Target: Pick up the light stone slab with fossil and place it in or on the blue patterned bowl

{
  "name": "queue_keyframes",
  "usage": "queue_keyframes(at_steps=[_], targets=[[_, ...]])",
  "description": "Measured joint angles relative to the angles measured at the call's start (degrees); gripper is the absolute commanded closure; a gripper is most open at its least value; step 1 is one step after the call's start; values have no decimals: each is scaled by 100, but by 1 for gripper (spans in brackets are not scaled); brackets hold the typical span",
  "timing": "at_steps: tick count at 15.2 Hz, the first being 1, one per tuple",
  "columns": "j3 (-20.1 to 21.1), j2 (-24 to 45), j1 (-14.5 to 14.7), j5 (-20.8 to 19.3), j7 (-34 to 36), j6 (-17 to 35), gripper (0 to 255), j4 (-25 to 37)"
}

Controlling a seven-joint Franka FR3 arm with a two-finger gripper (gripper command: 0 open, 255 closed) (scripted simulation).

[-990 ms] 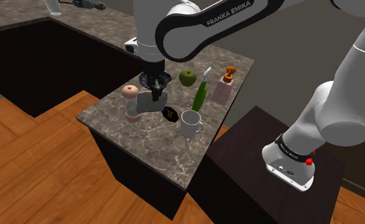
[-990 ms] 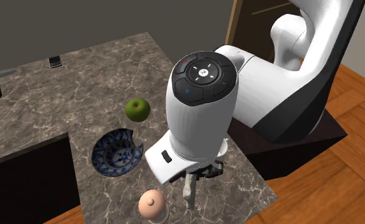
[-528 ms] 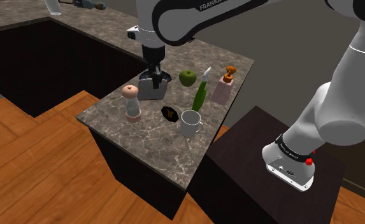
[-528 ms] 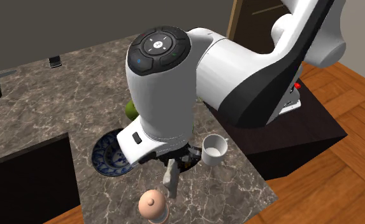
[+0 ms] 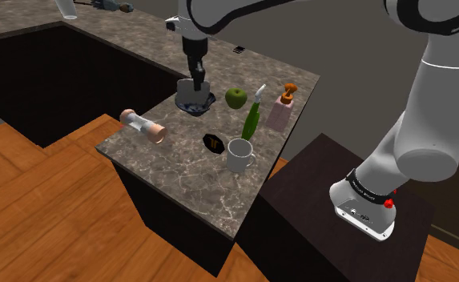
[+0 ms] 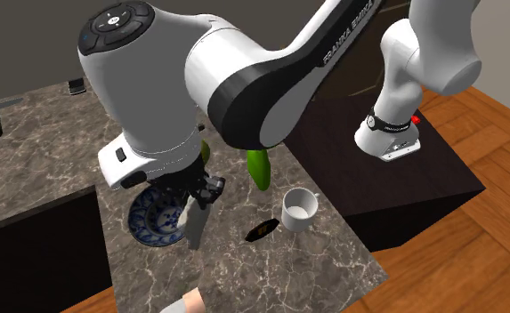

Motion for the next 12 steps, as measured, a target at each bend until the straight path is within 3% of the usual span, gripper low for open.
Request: queue_keyframes(at_steps=[7,9,12], targets=[[-224,911,-365,-44,-678,-579,255,1503],[-278,1336,-425,-64,-848,-912,255,2264],[-303,1485,-471,-73,-916,-836,255,2334]])
